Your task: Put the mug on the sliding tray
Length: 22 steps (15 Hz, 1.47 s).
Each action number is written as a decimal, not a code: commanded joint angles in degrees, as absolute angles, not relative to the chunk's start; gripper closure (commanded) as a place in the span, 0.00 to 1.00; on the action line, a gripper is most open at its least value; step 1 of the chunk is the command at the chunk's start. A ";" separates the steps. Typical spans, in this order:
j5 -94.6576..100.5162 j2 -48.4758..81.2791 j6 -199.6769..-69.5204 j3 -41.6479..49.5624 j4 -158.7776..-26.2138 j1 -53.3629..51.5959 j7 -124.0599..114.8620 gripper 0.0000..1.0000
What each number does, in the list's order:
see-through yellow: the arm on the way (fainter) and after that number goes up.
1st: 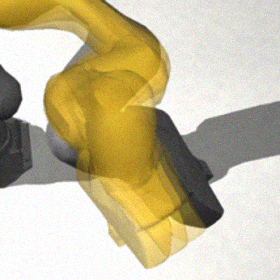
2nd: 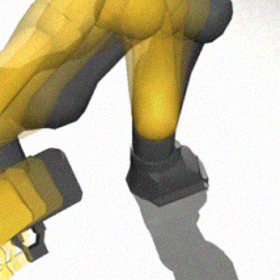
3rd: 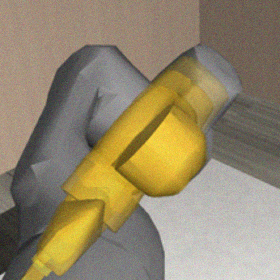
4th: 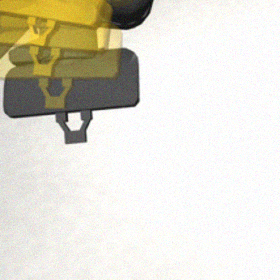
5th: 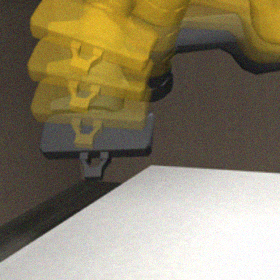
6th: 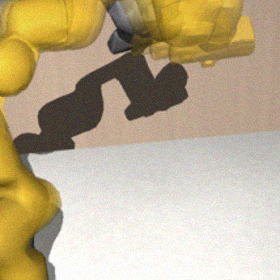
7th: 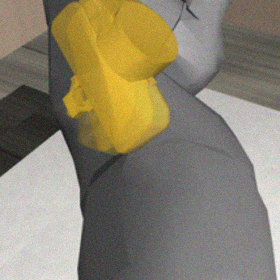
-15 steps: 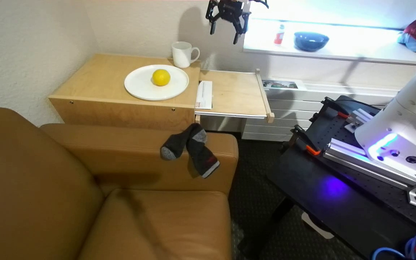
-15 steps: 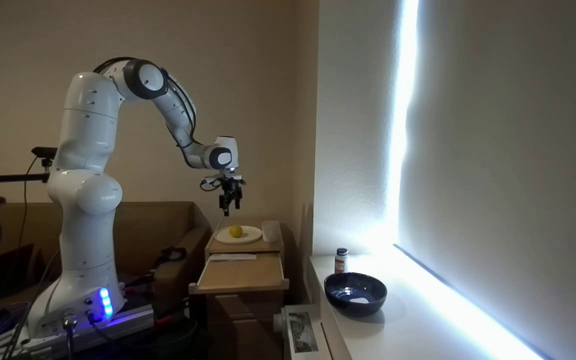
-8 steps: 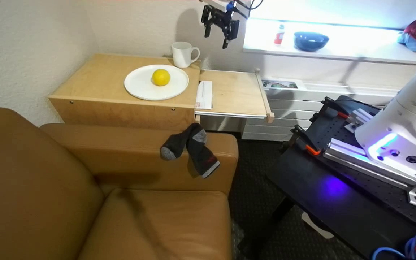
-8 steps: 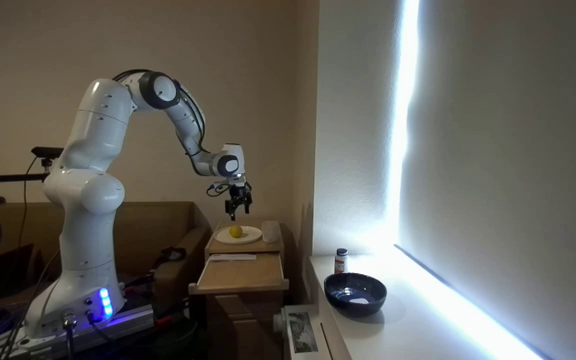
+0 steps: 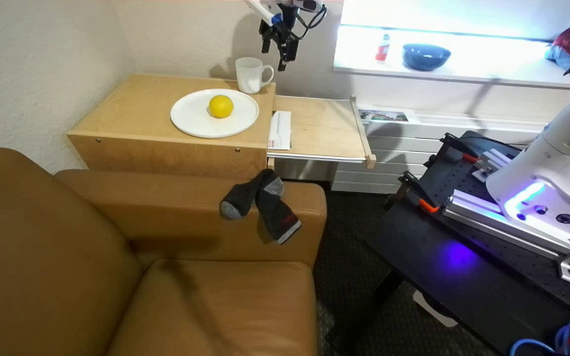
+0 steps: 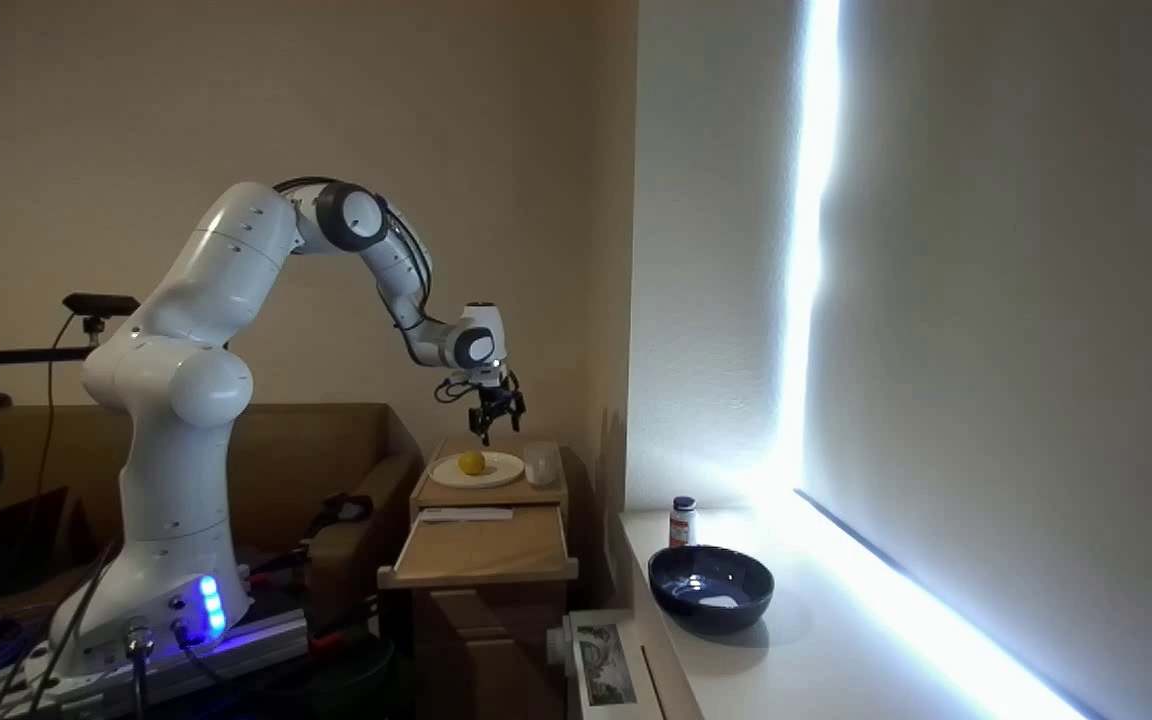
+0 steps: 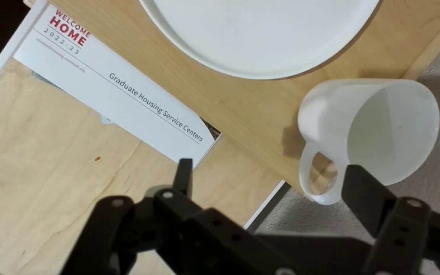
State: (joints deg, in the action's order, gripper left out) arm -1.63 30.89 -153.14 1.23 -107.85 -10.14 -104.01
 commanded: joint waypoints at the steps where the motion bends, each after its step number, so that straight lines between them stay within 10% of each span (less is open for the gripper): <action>1: -1.04 32.14 -153.87 3.58 -107.05 -12.03 -104.65 0.00; 22: -1.00 48.16 -157.86 8.57 -90.85 -16.79 -113.39 0.00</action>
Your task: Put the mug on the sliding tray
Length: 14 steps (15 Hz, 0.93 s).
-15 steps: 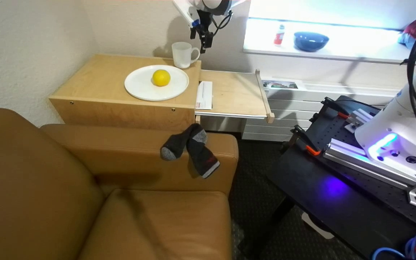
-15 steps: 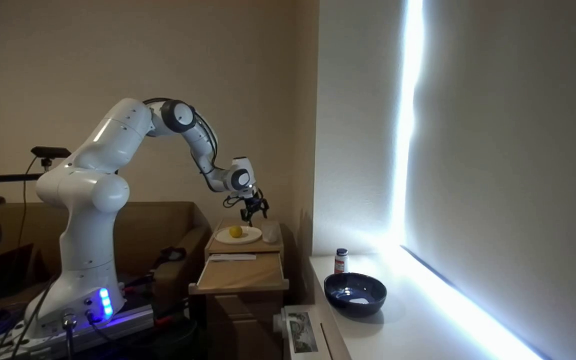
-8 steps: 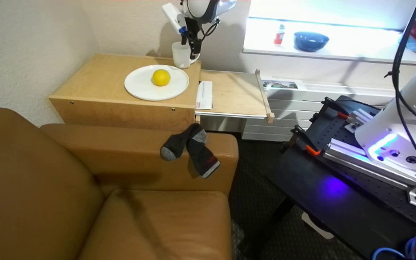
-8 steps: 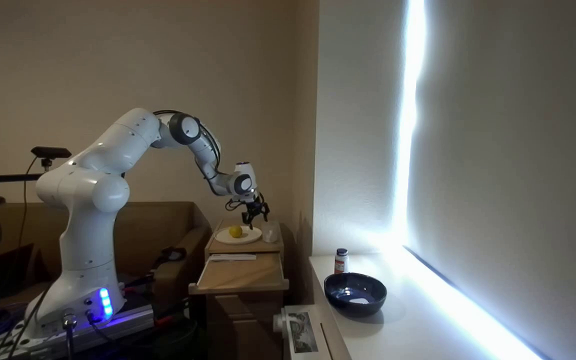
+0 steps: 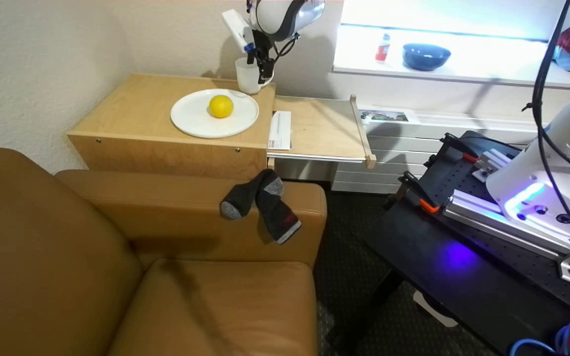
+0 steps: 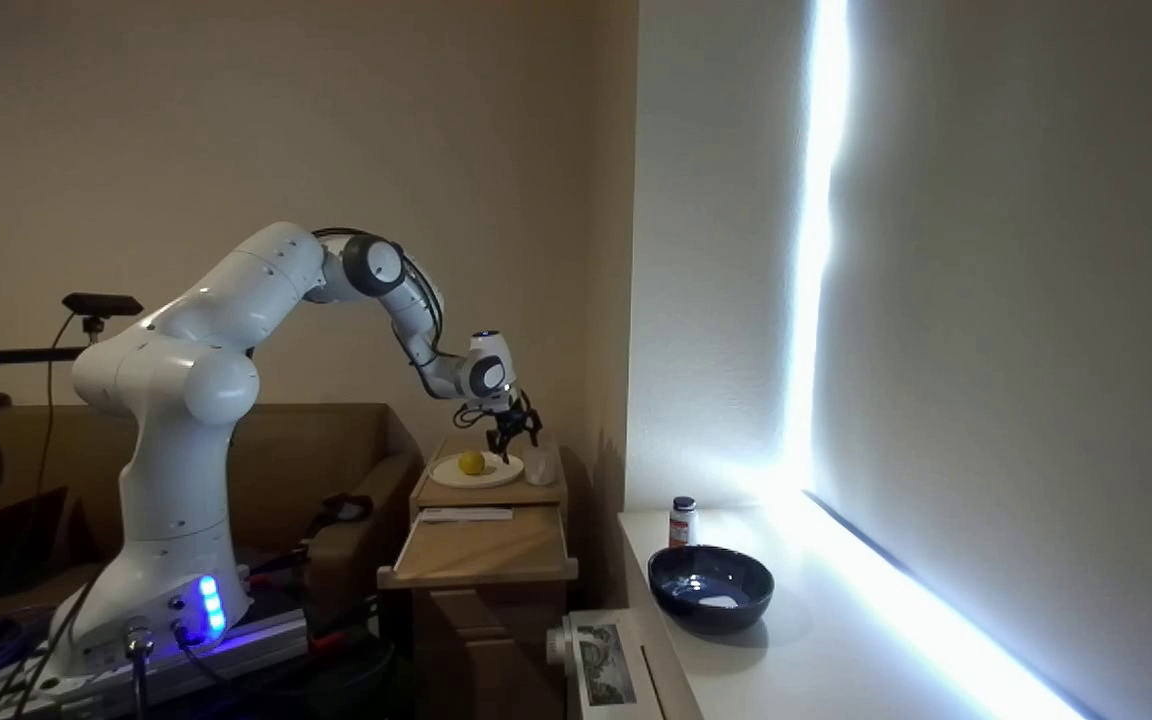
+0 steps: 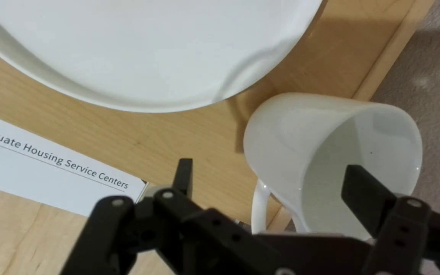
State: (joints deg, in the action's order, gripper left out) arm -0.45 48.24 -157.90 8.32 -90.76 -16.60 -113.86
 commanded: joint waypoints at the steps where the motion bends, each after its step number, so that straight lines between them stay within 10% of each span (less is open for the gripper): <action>1: -1.02 48.71 -157.90 8.64 -90.48 -16.81 -113.42 0.00; 4: -1.01 48.65 -157.87 8.64 -90.48 -16.85 -113.43 0.00; 14: -3.50 48.23 -158.32 6.54 -91.56 -14.68 -111.97 0.83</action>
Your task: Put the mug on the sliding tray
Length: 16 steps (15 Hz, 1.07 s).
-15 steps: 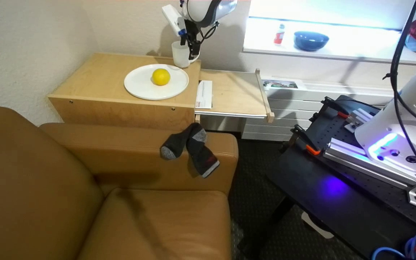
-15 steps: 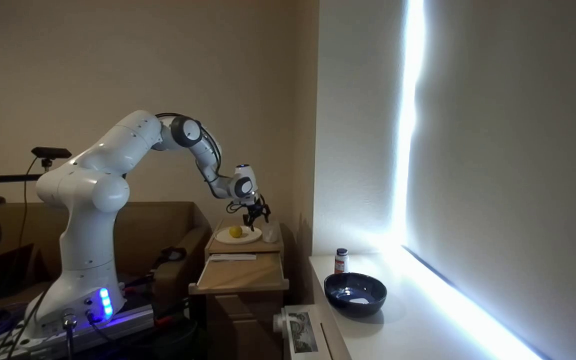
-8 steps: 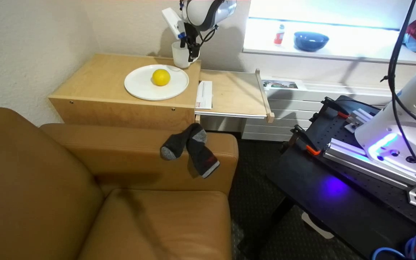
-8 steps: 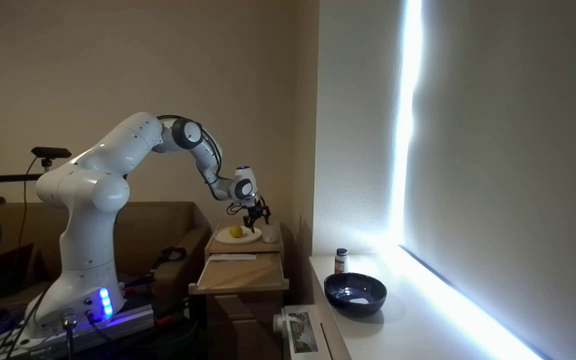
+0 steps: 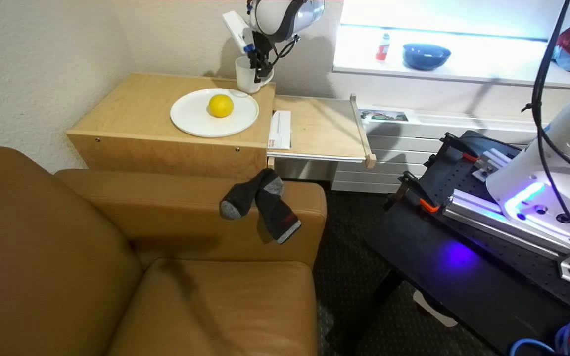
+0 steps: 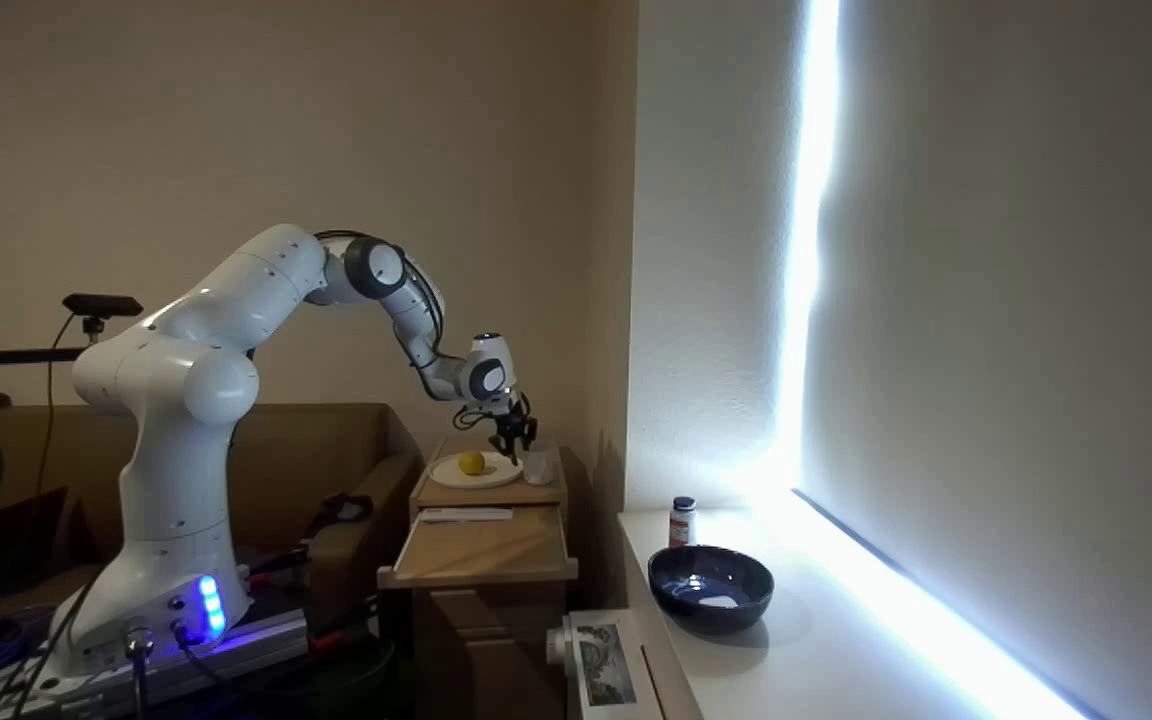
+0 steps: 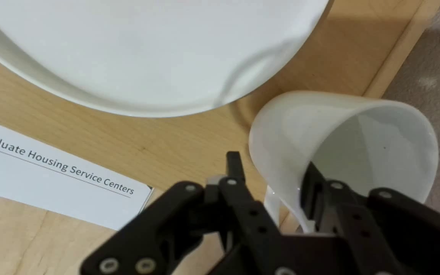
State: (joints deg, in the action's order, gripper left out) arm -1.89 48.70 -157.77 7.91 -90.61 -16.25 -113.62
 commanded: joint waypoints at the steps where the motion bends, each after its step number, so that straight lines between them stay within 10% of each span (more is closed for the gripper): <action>1: -3.75 48.23 -158.15 6.44 -91.58 -14.46 -111.88 0.90; 16: -5.21 30.19 -146.89 3.89 -106.60 -7.74 -96.05 0.99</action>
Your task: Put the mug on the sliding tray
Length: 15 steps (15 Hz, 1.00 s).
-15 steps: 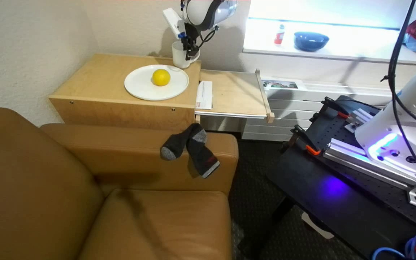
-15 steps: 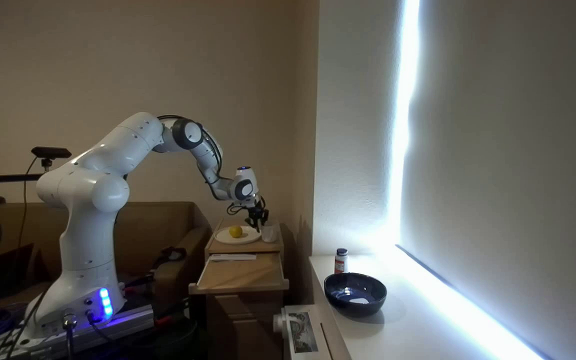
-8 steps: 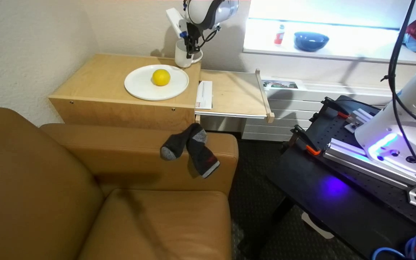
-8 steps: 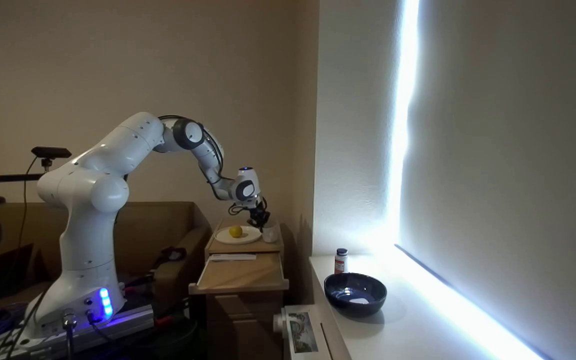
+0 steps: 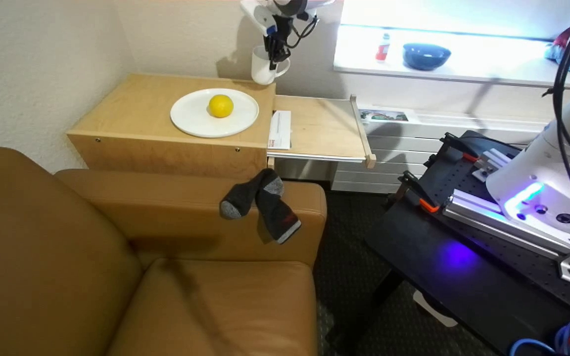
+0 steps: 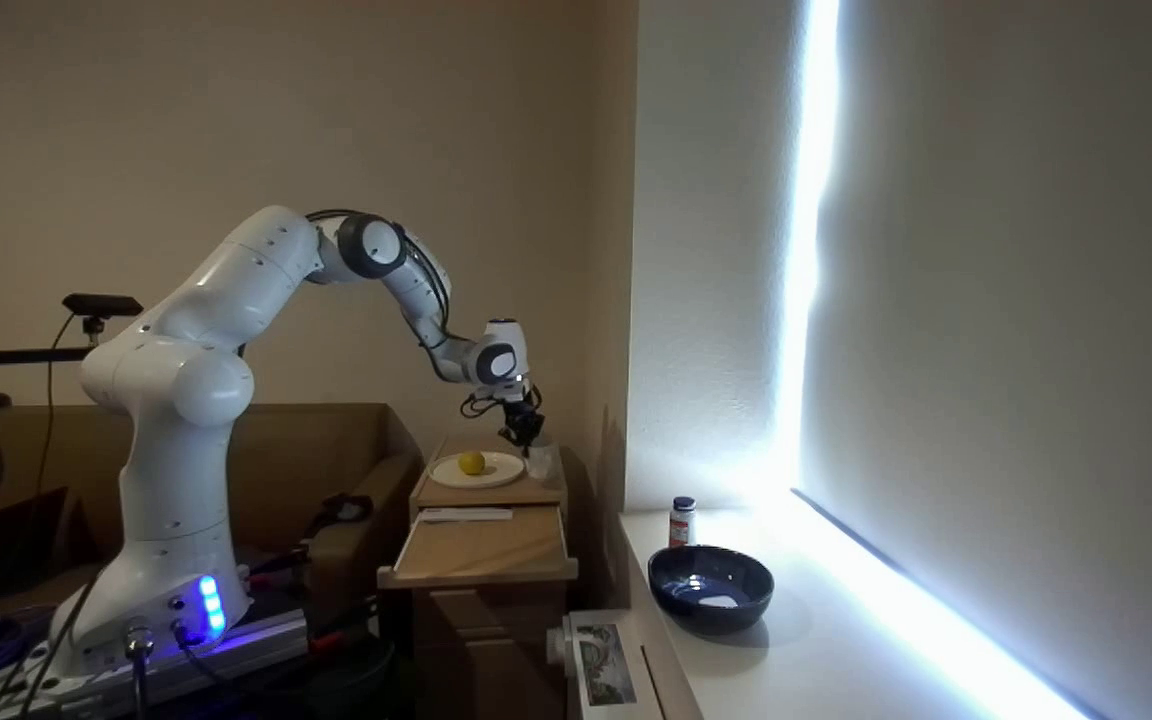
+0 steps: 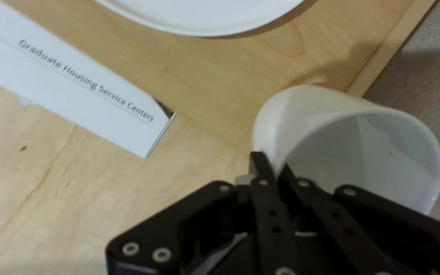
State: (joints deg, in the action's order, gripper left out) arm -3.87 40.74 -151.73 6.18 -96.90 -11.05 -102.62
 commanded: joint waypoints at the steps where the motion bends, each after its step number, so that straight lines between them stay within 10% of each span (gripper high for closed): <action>1: -5.88 27.24 -144.86 3.34 -109.08 -6.68 -93.87 0.99; 15: -10.95 12.55 -137.77 1.88 -127.82 -4.20 -79.23 0.95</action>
State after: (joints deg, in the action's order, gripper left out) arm -11.09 12.58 -137.91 2.23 -127.90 -4.56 -79.13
